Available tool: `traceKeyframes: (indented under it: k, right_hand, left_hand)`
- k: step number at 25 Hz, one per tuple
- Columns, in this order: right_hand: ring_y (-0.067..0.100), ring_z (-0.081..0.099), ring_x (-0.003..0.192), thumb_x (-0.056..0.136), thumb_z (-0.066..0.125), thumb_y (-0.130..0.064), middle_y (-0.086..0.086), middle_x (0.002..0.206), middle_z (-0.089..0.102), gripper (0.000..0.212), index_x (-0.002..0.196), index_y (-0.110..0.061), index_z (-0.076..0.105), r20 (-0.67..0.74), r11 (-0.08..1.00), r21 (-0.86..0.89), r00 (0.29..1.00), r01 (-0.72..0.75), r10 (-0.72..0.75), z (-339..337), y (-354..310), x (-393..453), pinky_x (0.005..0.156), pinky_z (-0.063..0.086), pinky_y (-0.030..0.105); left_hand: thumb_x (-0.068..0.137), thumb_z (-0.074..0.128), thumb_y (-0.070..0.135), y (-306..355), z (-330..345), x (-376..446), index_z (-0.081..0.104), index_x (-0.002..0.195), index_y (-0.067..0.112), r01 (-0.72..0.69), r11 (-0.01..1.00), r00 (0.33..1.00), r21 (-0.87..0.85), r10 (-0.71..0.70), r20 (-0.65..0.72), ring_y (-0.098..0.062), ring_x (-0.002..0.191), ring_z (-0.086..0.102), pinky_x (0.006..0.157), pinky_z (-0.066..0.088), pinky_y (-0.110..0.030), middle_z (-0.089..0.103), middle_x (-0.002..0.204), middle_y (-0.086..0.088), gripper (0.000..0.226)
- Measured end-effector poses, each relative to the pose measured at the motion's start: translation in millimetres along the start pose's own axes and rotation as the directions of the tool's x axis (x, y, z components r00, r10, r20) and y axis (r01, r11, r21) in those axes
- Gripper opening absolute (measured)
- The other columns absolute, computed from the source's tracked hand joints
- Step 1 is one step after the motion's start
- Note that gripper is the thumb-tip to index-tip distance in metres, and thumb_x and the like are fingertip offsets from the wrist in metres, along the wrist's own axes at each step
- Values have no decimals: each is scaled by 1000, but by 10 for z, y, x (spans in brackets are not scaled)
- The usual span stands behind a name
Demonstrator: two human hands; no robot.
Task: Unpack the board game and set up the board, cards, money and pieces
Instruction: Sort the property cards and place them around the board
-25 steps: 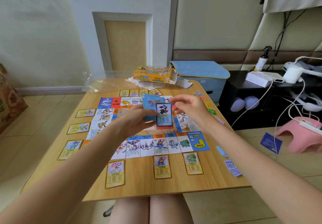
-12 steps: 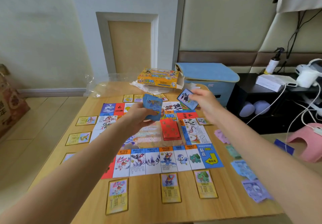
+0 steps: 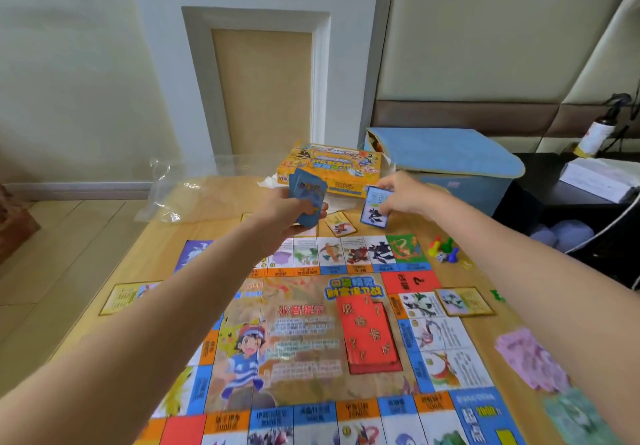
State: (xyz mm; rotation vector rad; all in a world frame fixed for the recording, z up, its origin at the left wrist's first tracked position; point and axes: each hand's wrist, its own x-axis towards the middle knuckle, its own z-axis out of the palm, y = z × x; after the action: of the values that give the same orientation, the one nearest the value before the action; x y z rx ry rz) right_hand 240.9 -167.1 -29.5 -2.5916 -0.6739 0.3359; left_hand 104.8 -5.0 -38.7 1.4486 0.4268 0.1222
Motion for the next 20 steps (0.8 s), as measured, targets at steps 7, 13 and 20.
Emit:
traceKeyframes:
  k: [7,13,20]
  right_hand:
    - [26,55,111,89,49,-1,12,124,56,39,125,-16,50,173,990,-104,982,100,-82,165,109,310,89,49,38]
    - [23,47,117,87,57,-5,8,134,42,37,121,-18,52,-17,993,-110,999,45,-47,413,294,276,92,42,31]
    - [26,29,126,92,54,-12,1,132,50,25,114,-21,62,4,939,-121,946,321,-323,490,-44,101,103,25,37]
  left_hand:
    - [87,50,-10,-145,-66,272,50,122,2,35,999,999,2,-35,-2,-18,82,64,67,54,-25,62,110,-16,37]
    - [88,48,-10,-132,-65,223,48,116,5,26,999,1000,-26,-27,-6,-17,80,65,70,54,-25,64,94,-9,32]
    - [88,46,-12,-81,-136,131,48,114,5,11,1000,999,-20,-12,-43,-16,77,63,72,51,-27,63,87,-7,30]
